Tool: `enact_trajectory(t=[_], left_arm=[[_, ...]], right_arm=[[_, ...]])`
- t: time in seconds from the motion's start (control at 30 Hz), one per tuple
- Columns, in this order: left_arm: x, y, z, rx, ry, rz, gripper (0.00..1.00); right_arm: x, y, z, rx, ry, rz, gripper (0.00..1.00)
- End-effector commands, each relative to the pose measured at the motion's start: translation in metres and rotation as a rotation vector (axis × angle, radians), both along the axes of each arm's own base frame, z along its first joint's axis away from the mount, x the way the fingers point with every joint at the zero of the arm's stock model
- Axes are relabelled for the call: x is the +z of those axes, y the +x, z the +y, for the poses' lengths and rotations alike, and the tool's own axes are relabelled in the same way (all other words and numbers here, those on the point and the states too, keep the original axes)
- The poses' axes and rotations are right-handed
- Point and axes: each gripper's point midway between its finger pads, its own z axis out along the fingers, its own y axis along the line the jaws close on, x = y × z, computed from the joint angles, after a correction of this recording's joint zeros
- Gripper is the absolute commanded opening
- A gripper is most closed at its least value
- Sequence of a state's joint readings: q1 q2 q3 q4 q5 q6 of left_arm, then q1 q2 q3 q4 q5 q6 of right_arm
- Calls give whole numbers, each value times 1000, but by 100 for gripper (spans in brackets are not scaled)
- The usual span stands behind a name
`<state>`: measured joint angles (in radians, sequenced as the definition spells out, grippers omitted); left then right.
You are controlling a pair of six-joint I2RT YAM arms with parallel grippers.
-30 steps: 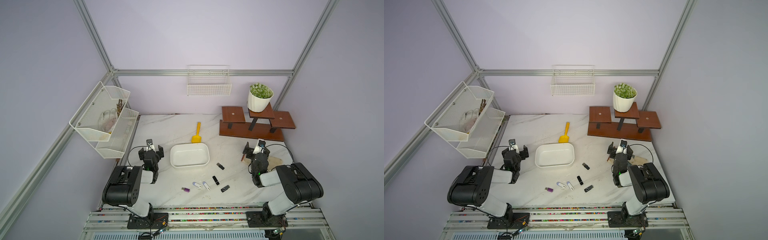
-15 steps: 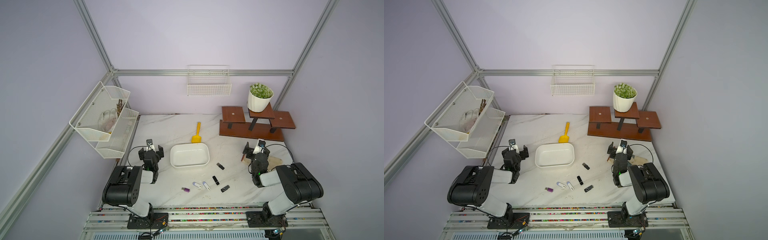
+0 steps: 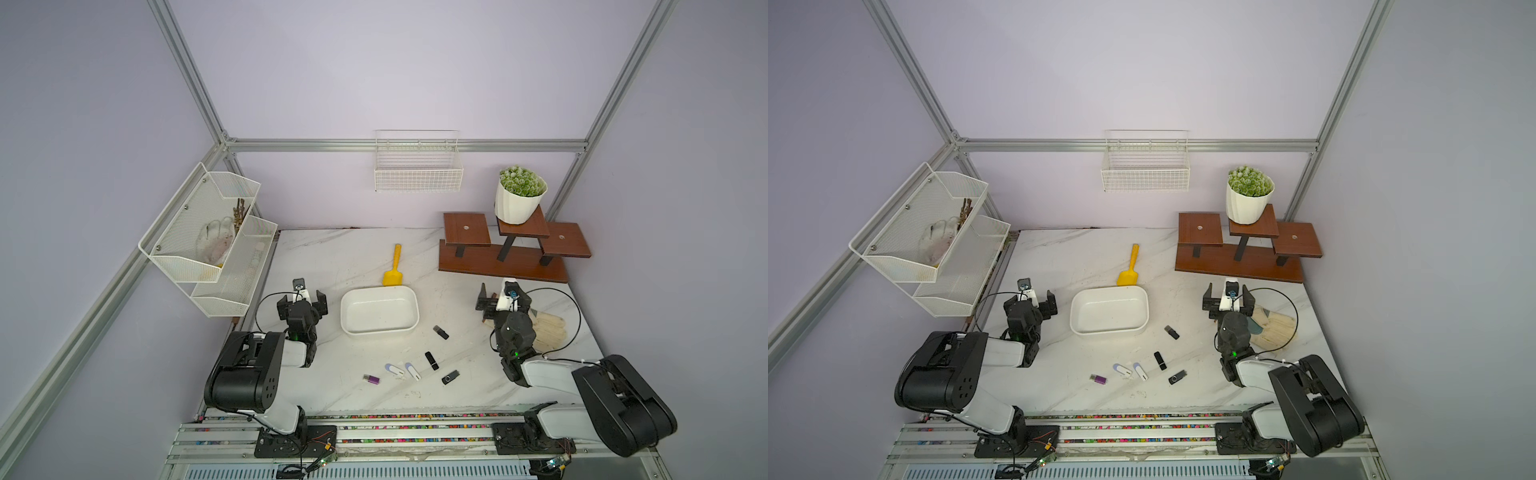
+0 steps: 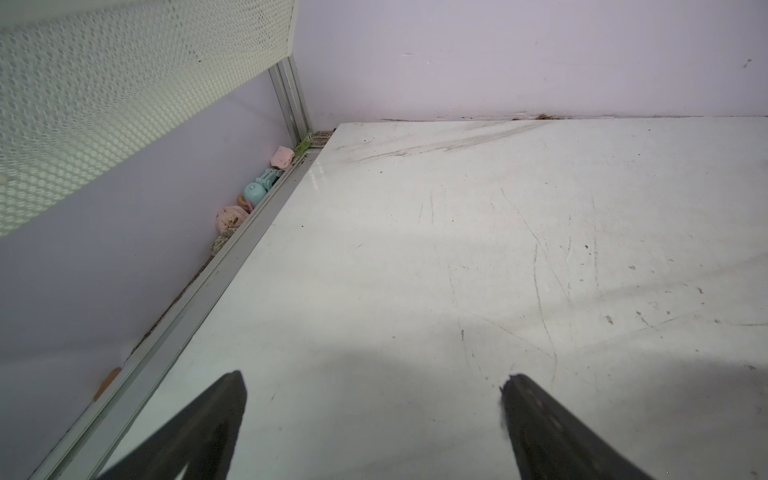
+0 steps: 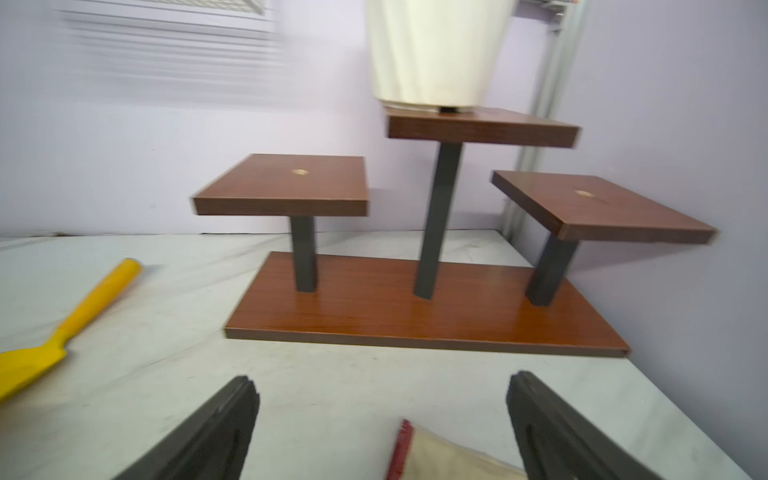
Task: Put the usb flash drive into the storage box
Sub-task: Pick up the USB flash from the center of the board.
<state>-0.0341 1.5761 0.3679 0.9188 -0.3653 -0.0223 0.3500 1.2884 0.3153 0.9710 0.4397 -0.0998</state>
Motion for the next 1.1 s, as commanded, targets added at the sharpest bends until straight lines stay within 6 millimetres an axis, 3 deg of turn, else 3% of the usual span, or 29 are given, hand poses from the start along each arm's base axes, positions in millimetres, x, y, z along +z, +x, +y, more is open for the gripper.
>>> enact_trajectory(t=[0.0,0.1,0.27,0.37,0.6,0.83,1.07], left_arm=[[24,-1,0,7,5,-79,100],[51,-2,-1,44,29,-73,100],[86,-6,-11,34,-70,9,100],[95,-17,-16,36,-136,38,100],[89,-48,-50,-38,-279,111,100],[81,-59,-75,-111,-302,164,100],[73,-64,-90,-142,-305,205,100]], right_arm=[[12,10,20,36,48,225,99],[12,2,33,83,88,403,99],[-19,-21,67,223,193,622,99],[-42,-28,80,234,174,771,99],[-91,-54,114,322,140,966,95],[-127,-69,139,389,141,1096,86],[-161,-83,140,353,54,1216,72]])
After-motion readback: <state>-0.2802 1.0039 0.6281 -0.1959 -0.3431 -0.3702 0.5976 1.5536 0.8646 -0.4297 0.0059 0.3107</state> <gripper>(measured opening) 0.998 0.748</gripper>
